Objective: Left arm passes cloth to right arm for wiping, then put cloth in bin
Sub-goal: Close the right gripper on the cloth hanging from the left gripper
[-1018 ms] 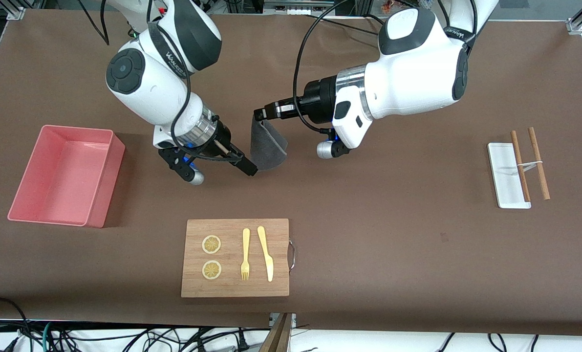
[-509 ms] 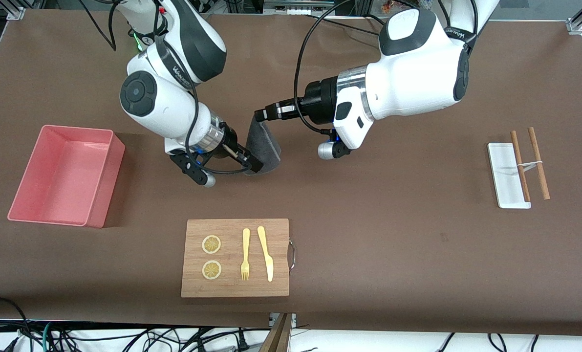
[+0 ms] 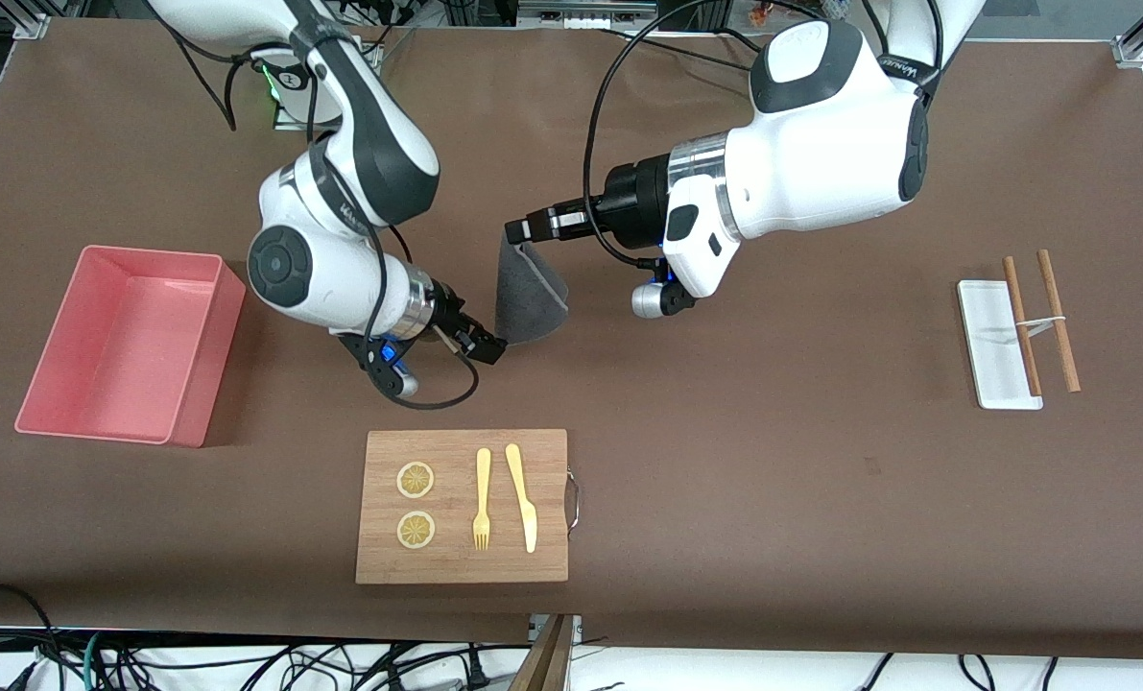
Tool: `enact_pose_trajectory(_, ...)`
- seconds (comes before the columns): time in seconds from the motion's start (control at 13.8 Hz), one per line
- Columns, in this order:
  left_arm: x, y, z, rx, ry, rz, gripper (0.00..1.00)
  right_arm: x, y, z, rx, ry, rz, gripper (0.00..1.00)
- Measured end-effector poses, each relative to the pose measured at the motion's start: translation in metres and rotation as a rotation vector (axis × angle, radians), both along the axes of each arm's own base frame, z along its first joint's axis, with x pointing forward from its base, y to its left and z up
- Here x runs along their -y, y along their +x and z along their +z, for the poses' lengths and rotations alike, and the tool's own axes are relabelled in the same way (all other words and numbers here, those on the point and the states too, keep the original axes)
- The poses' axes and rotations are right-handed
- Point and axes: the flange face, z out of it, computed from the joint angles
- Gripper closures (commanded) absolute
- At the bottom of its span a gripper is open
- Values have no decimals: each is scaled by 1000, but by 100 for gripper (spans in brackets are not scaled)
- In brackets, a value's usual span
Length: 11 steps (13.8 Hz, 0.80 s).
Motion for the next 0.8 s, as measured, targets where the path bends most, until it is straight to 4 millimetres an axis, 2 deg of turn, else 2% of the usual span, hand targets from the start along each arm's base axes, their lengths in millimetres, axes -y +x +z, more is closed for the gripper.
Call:
enact_pose_trajectory(0.22, -2, 1, 0, 0, 0, 3, 100, 5, 5, -17, -41, 21, -34, 0)
enact_pose_trajectory(0.51, -5, 3, 0, 0, 0, 8, 100, 2, 5, -36, -105, 73, -75, 0)
enact_pose_trajectory(0.8, -5, 3, 0, 0, 0, 7, 100, 0, -3, -46, -197, 97, -74, 0)
